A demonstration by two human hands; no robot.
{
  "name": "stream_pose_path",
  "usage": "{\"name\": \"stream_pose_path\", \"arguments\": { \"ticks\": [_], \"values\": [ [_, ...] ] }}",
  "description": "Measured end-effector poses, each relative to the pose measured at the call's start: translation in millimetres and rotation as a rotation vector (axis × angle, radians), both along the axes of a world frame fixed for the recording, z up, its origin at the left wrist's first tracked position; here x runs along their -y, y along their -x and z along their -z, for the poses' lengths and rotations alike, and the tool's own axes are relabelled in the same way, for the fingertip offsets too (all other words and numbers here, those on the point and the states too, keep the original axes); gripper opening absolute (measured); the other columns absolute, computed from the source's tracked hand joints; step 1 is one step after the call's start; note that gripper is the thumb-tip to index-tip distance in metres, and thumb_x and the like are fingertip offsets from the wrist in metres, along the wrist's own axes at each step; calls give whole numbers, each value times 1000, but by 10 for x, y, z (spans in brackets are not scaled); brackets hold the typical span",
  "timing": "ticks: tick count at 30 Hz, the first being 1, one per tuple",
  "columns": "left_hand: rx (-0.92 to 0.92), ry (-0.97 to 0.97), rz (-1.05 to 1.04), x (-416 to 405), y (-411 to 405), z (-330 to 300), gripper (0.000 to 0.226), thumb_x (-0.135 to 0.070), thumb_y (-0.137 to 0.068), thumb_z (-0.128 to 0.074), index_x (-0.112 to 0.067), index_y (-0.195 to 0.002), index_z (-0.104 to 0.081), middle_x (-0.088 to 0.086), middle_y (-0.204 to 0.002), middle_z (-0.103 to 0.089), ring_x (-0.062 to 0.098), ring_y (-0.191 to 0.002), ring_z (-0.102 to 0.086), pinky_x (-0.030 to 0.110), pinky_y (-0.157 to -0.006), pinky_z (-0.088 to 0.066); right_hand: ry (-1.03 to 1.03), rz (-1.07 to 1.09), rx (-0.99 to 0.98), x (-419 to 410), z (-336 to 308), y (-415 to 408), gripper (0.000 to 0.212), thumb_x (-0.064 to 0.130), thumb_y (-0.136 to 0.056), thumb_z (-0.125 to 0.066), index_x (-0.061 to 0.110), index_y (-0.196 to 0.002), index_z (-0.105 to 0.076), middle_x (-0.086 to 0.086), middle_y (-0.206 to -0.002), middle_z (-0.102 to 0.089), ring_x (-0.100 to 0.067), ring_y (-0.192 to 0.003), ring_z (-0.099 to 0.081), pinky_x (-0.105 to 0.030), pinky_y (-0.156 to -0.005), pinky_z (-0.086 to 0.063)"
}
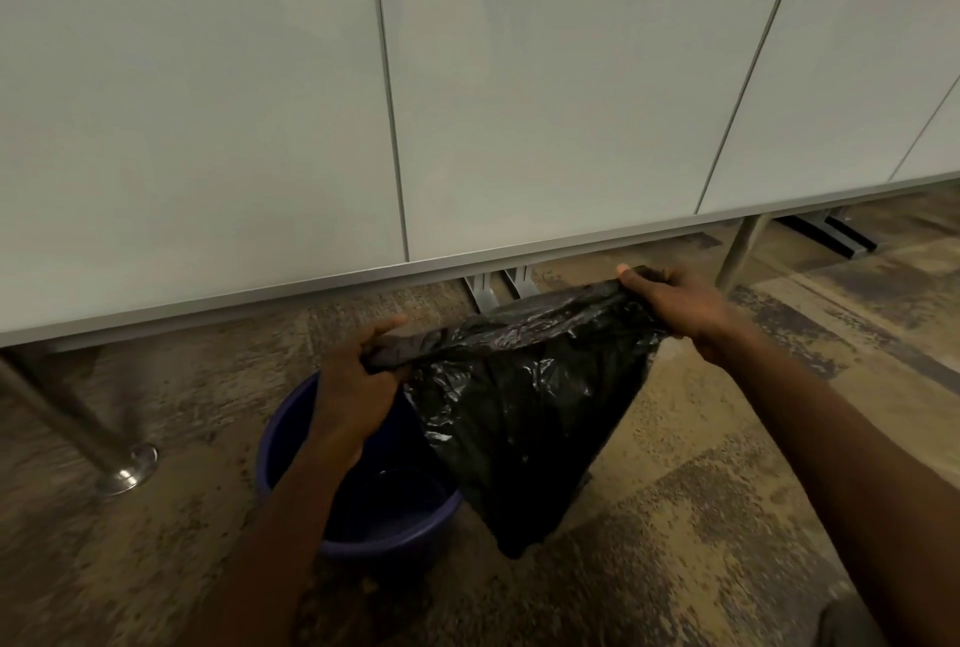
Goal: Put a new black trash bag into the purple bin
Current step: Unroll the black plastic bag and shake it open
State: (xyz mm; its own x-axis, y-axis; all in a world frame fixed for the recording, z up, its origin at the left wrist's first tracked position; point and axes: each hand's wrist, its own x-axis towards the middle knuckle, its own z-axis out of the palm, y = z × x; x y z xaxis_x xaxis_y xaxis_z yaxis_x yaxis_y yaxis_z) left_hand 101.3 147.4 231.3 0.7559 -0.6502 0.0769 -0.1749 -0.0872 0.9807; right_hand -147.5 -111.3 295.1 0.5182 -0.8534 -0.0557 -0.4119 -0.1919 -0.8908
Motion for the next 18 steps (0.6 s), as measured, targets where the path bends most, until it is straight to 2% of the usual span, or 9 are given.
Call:
{"name": "stream_pose_path", "arguments": {
  "ticks": [3, 6, 7, 10, 11, 12, 15, 16, 18],
  "values": [
    [4, 18, -93, -79, -201, -49, 60, 18, -80, -65, -34, -106, -77, -7, -105, -77, 8, -100, -71, 18, -76, -58, 42, -55, -68, 92, -56, 129, 38, 50, -99, -64, 16, -92, -78, -4, -80, -82, -16, -75, -79, -33, -70, -54],
    [-10, 30, -175, -98, -371, -87, 59, 17, -78, -64, -38, -95, -76, -12, -92, -75, 4, -89, -70, 6, -69, -53, 61, -27, -63, 167, -102, 218, 42, 51, -97, -66, 11, -97, -77, -7, -83, -82, -22, -79, -79, -35, -74, -56],
    [10, 24, -220, -95, -406, -83, 53, 13, -79, -68, -37, -94, -77, -11, -88, -75, 6, -85, -70, 7, -66, -51, 60, -18, -45, 188, -104, 232, 44, 51, -97, -66, 8, -100, -76, -12, -88, -81, -26, -83, -78, -38, -76, -56],
    [146, -84, -406, -86, -380, -78, 28, -6, -78, -79, -28, -96, -77, -4, -81, -68, 20, -78, -66, 23, -60, -44, 29, -47, 6, 161, -113, 246, 48, 52, -95, -67, 5, -100, -75, -19, -99, -80, -31, -91, -76, -44, -86, -57],
    [163, -122, -459, -73, -349, -67, 24, -13, -77, -83, -22, -97, -75, -2, -85, -67, 24, -81, -66, 26, -62, -43, -10, -84, 22, 140, -125, 248, 50, 54, -92, -69, 5, -101, -75, -18, -100, -80, -33, -95, -77, -46, -92, -57],
    [142, -150, -493, -45, -300, -47, 30, -21, -76, -87, -16, -101, -72, 1, -89, -68, 25, -85, -68, 27, -62, -43, -58, -145, 32, 120, -145, 257, 53, 56, -87, -72, 5, -99, -74, -16, -100, -81, -33, -99, -77, -46, -96, -56],
    [-291, 12, -462, 70, -12, -68, 50, -35, -86, -83, -6, -121, -60, 11, -99, -72, 22, -73, -73, 25, -49, -51, -173, -440, -26, 50, -204, 269, 54, 62, -83, -78, 9, -89, -75, -10, -96, -79, -29, -98, -75, -41, -93, -53],
    [-432, 82, -412, 100, 100, -79, 52, -36, -91, -79, -5, -126, -56, 13, -100, -73, 21, -70, -75, 26, -50, -56, -190, -520, -54, 16, -202, 259, 52, 63, -82, -78, 11, -89, -78, -8, -96, -79, -26, -95, -73, -40, -92, -52],
    [-573, 145, -288, 162, 324, -77, 57, -44, -96, -70, -7, -134, -50, 16, -107, -75, 24, -85, -78, 35, -72, -64, -193, -621, -65, -70, -195, 220, 44, 58, -85, -78, 15, -93, -82, -2, -102, -80, -16, -96, -71, -42, -92, -50]
  ]
}}
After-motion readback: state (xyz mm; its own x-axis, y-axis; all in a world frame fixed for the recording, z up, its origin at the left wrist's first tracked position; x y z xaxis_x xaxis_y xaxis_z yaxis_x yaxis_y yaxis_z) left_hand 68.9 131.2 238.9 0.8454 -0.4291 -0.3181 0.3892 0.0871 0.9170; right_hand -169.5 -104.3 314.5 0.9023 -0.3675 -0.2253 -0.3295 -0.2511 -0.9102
